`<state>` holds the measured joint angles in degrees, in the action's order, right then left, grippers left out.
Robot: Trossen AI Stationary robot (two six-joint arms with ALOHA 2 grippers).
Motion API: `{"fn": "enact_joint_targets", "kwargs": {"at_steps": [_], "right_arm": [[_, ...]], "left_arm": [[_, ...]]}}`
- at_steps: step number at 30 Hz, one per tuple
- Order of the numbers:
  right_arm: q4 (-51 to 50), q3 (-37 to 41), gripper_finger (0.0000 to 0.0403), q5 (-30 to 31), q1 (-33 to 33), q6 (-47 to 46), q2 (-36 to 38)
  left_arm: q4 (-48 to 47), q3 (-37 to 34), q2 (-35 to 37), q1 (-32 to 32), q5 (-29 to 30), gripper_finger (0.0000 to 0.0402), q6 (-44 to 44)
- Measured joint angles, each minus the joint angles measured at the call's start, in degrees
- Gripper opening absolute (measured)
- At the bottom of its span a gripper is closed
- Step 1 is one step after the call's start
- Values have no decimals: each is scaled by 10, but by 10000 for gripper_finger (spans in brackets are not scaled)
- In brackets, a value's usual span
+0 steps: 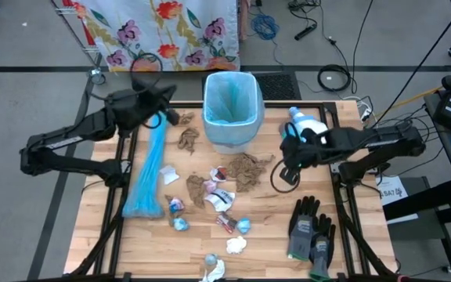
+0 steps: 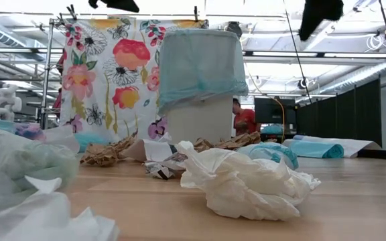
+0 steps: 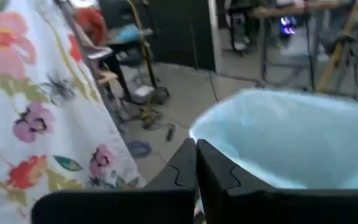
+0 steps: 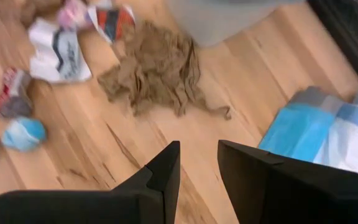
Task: Place trash/remove bag and relplace
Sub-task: Put the brown paper into the blue trash bag inside the white trash bin
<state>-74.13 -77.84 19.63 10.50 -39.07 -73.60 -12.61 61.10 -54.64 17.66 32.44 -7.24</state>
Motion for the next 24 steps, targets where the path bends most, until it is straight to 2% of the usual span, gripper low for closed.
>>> {"fn": "enact_joint_targets", "kwargs": {"at_steps": [4,9,12,15,20,24], "right_arm": [[19,43,100,-1,21,-4,0],[51,79,100,-2,48,-4,0],[68,91,100,-3,60,-4,0],[79,96,100,-2,68,-3,0],[82,96,100,0,73,8,0],[85,96,100,0,72,8,0]], "left_arm": [[17,-1,-10,0,68,66,108],[18,-1,-10,0,71,143,208],[17,-1,-11,-1,70,175,253],[11,-1,-26,-2,70,187,266],[3,-1,-48,3,49,189,212],[-58,0,-54,39,39,189,344]]}}
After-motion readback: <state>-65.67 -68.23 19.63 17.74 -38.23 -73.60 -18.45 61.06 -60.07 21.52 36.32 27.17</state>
